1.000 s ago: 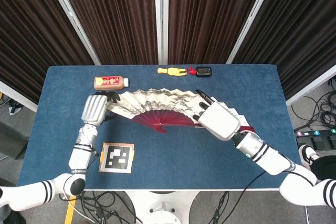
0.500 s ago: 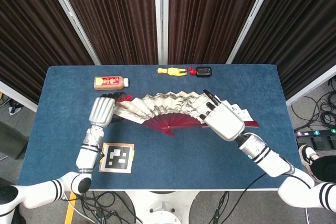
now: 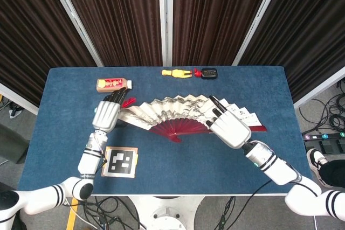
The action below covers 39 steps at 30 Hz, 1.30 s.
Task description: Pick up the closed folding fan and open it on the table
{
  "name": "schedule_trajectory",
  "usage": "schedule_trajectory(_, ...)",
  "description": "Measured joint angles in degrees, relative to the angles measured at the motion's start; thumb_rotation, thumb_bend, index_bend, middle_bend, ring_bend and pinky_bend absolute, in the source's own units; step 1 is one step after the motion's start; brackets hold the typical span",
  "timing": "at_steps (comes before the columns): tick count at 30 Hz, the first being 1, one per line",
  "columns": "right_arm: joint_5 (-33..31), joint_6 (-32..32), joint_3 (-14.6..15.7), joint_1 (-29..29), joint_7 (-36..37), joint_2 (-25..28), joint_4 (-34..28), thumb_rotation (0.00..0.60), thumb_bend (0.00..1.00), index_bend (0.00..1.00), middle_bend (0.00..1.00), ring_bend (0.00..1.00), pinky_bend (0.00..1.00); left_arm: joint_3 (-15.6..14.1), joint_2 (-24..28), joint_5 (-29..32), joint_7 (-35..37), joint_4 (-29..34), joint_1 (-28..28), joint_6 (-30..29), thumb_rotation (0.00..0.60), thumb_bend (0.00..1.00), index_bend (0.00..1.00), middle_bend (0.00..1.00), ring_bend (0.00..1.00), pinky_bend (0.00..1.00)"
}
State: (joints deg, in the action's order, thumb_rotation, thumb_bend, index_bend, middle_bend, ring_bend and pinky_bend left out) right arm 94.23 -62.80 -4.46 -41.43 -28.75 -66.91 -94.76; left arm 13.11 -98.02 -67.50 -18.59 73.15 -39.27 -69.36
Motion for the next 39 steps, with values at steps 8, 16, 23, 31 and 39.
schedule_trajectory(8,0.1,-1.3,-1.0,0.7,-0.5,-0.5,0.6,0.600,0.99,0.88,0.75,0.39,0.00,0.0,0.7,0.7,-4.8,1.6,-0.4,1.1,0.600,0.00,0.06,0.10,0.06,0.18)
schedule_trajectory(16,0.5,-1.7,-0.7,1.3,-0.6,-0.6,1.0,0.600,0.96,0.82,0.73,0.36,0.00,0.9,1.3,1.6,-5.7,1.7,-0.2,0.8,0.600,0.00,0.05,0.10,0.06,0.18)
schedule_trajectory(23,-2.2,-1.6,0.7,4.1,-3.2,0.9,-1.0,0.600,0.01,0.07,0.22,0.02,0.00,1.8,2.0,1.6,-4.3,1.8,0.0,0.7,0.600,0.00,0.05,0.10,0.06,0.18)
schedule_trajectory(31,-13.6,2.9,1.8,6.5,-8.2,4.5,-8.6,0.600,0.00,0.00,0.00,0.00,0.00,2.1,2.5,1.2,-3.9,2.8,0.3,0.2,0.600,0.00,0.05,0.10,0.06,0.18)
schedule_trajectory(39,-16.9,4.8,2.8,8.3,-4.8,8.0,-11.6,0.600,0.00,0.00,0.00,0.00,0.00,2.9,4.4,1.9,-1.4,4.9,1.5,-0.2,0.600,0.00,0.05,0.10,0.06,0.18)
